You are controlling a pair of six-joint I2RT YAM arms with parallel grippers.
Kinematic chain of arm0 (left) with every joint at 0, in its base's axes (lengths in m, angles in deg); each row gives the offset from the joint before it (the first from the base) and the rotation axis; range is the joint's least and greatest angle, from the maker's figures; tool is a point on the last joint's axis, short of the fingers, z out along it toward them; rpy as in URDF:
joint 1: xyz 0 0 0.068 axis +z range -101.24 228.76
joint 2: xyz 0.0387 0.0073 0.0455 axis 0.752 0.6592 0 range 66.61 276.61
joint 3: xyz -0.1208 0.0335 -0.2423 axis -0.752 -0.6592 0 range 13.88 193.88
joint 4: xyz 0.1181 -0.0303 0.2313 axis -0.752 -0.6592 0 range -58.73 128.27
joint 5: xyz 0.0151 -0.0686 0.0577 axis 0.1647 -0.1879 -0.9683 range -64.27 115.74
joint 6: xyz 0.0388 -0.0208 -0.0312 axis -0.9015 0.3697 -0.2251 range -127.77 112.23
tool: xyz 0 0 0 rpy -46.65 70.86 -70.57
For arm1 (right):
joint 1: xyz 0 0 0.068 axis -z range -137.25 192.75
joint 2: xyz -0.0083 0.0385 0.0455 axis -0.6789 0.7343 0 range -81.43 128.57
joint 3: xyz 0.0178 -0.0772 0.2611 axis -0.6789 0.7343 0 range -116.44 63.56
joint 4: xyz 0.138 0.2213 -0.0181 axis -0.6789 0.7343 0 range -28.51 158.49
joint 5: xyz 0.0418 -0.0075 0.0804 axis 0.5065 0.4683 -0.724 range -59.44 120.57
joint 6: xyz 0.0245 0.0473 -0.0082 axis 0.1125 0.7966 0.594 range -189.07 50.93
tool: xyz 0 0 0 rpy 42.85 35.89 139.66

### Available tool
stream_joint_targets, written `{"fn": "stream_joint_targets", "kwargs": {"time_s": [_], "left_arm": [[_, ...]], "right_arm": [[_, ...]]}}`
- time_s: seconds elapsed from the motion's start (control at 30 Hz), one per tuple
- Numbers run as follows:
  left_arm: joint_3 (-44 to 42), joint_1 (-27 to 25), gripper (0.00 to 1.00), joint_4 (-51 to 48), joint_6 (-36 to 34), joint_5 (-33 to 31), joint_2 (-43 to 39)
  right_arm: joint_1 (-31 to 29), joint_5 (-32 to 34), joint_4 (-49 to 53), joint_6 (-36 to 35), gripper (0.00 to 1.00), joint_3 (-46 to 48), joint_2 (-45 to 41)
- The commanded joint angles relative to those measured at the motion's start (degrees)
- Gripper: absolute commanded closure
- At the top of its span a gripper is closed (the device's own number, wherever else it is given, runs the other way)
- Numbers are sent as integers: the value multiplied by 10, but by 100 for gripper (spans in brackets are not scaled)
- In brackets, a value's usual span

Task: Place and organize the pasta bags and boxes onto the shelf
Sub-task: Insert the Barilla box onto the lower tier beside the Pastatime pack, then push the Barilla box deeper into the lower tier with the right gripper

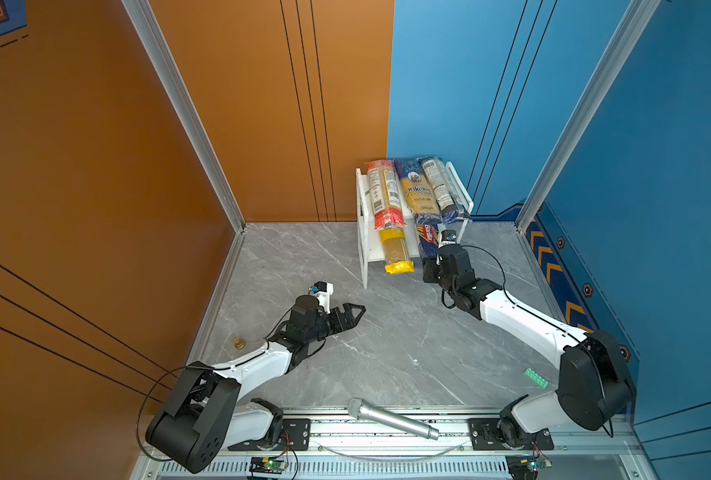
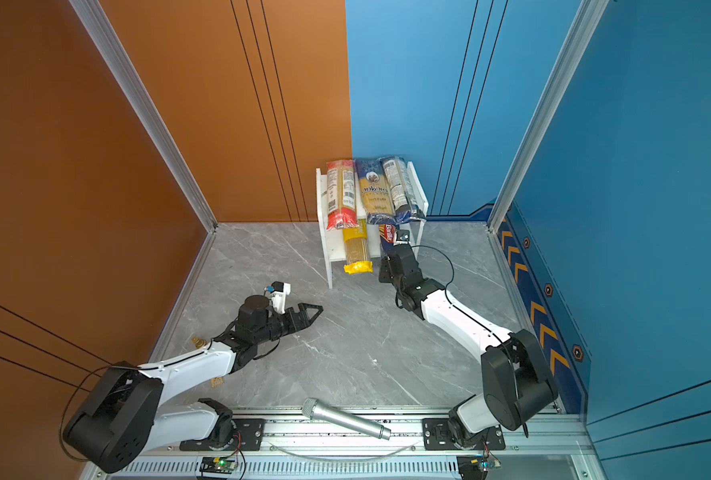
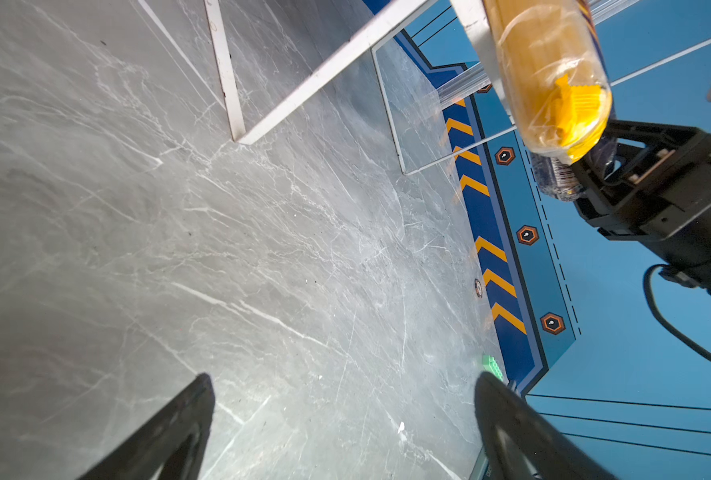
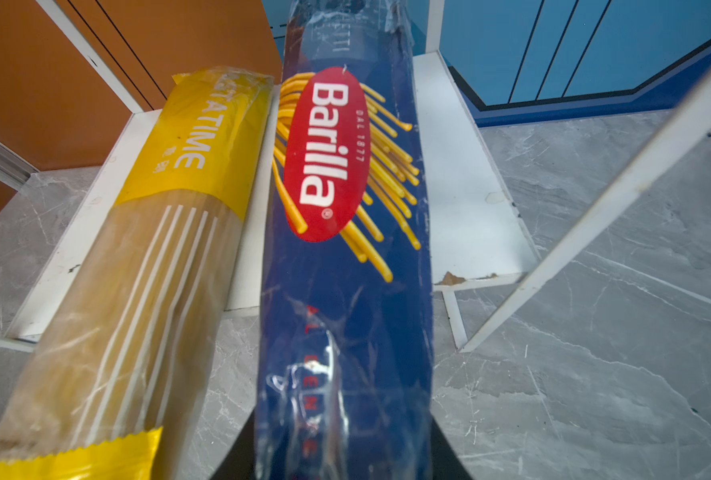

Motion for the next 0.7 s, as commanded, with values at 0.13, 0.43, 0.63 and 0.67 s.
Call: {"fn": "stream_joint_targets", "kwargs": {"time_s": [0.13, 0.43, 0.63, 0.67], "left_arm": [[-8, 2, 2, 3, -11, 7, -14], [-11, 3, 2, 4, -12, 7, -15], [-12, 3, 2, 3, -12, 7, -16], [-12, 3, 2, 3, -11, 7, -17]], "right_arm": [[6, 2, -111, -4, 100, -58, -2], [12, 2, -123, -4, 100, -60, 6], [14, 4, -132, -4, 100, -57, 13], [14, 5, -135, -4, 100, -55, 14]]}}
